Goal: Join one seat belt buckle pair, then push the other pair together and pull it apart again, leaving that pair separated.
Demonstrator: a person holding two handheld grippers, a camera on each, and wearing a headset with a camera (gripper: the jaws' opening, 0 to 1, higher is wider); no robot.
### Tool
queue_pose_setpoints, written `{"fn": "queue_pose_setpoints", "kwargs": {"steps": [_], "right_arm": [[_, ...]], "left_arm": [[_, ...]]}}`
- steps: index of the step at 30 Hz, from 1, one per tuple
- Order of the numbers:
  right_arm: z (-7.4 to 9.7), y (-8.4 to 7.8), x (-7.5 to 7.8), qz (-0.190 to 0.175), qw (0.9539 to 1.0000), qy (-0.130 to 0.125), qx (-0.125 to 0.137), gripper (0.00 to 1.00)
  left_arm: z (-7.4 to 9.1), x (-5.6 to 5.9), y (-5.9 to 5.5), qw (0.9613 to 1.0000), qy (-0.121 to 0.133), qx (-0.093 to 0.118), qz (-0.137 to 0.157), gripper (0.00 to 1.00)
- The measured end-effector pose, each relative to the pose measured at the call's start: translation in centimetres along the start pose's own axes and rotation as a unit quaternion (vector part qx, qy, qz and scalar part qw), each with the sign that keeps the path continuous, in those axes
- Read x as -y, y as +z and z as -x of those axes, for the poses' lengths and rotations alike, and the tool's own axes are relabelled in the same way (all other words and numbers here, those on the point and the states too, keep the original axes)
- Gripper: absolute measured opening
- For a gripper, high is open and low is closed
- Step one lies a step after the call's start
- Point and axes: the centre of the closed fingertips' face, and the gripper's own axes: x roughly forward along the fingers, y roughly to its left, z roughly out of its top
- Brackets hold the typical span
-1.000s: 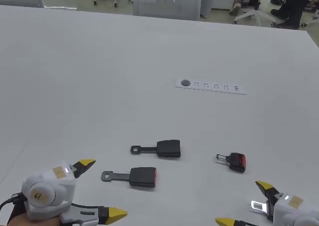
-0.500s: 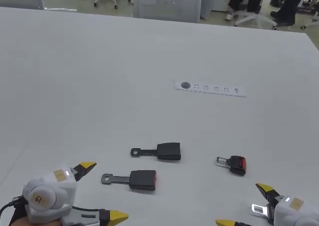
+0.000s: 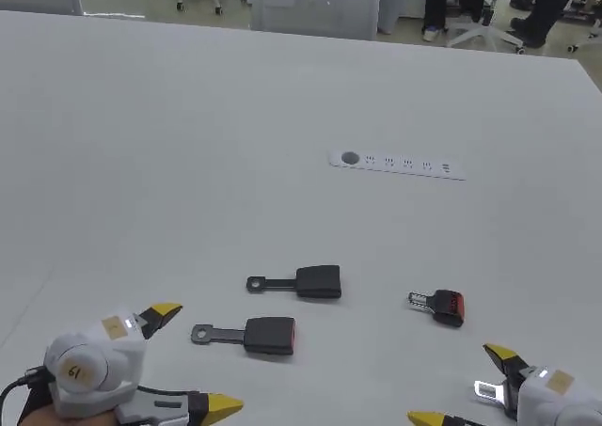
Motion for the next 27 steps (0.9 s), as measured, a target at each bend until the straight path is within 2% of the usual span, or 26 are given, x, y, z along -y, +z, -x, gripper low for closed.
{"fn": "queue_pose_setpoints", "kwargs": {"steps": [27], "right_arm": [[0.36,-0.26,0.14,0.001,1.0000,0.001,0.002,0.93]], "left_arm": [[-0.11,0.19,0.07,1.0000,-0.005,-0.003,-0.001,1.00]]}}
